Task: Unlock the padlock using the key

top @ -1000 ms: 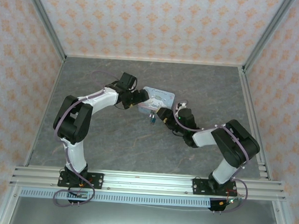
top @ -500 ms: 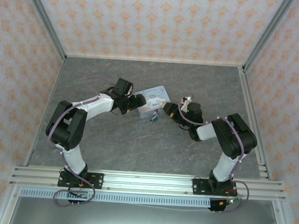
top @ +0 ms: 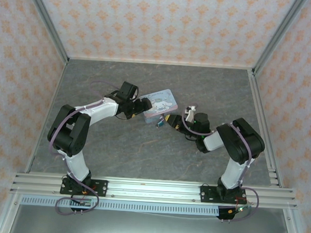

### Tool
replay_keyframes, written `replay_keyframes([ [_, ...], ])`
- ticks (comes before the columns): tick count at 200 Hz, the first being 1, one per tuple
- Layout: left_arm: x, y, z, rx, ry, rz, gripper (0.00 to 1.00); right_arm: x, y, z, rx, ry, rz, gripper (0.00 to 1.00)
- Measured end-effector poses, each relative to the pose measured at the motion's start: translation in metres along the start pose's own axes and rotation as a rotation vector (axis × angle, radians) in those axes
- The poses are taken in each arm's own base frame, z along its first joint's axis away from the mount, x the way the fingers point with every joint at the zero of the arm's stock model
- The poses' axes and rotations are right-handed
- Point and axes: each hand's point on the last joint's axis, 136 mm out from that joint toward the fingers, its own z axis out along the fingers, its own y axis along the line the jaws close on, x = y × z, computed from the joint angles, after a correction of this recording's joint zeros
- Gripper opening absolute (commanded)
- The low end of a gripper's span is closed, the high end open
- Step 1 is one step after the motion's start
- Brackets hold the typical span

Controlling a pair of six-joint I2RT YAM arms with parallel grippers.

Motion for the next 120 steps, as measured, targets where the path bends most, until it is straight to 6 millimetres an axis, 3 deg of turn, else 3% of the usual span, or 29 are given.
replay_keyframes([
  [120,0.0,0.0,0.0,0.0,0.0,-0.003,0.85,0.007,-0.01,0.028,-0.025,0.012,-0.014,0.48],
])
